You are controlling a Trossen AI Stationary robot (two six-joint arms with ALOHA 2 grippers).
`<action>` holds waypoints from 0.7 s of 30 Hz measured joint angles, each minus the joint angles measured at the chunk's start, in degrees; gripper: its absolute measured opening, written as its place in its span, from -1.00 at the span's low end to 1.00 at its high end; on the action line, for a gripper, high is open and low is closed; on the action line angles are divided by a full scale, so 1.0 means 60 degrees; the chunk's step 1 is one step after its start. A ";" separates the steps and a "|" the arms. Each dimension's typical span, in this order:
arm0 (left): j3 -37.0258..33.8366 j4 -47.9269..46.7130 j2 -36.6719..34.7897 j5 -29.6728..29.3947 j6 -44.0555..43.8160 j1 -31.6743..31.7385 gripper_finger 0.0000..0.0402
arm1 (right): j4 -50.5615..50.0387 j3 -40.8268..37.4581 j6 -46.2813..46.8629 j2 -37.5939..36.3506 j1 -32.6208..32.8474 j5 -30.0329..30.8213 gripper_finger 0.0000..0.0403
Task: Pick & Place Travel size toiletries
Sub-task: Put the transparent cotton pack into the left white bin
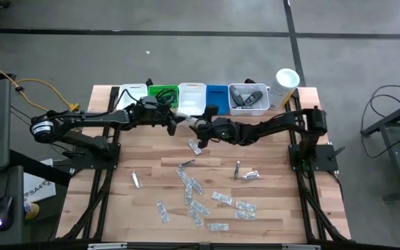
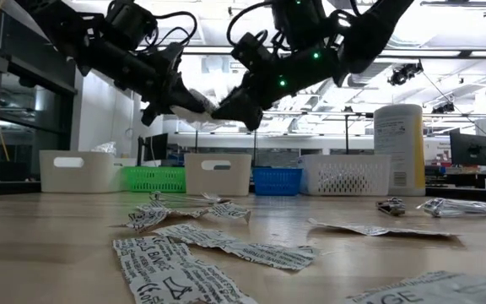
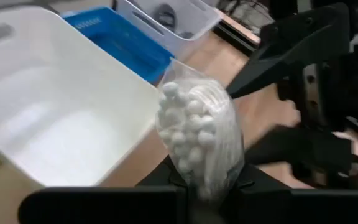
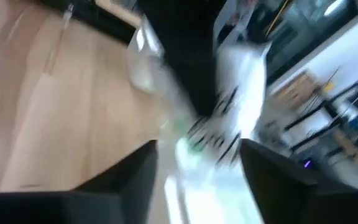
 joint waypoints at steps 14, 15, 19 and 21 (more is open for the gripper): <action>0.0011 -0.3059 -0.2028 -0.3158 0.0862 0.1510 -0.88 | -0.5098 -0.0011 0.2974 -0.2682 0.0081 0.0353 0.84; 0.0011 -0.3417 -0.2221 -0.3731 0.0817 0.1569 -0.88 | -0.5284 -0.0011 0.3059 -0.2812 0.0061 0.0350 0.83; 0.0007 -0.4834 -0.2640 -0.5929 0.0308 0.1617 -0.88 | -0.5807 -0.0011 0.3196 -0.3138 -0.0030 0.0352 0.79; 0.0011 -0.5301 -0.2641 -0.6708 -0.0026 0.1617 -0.88 | -0.5805 -0.0011 0.3211 -0.3159 -0.0048 0.0357 0.77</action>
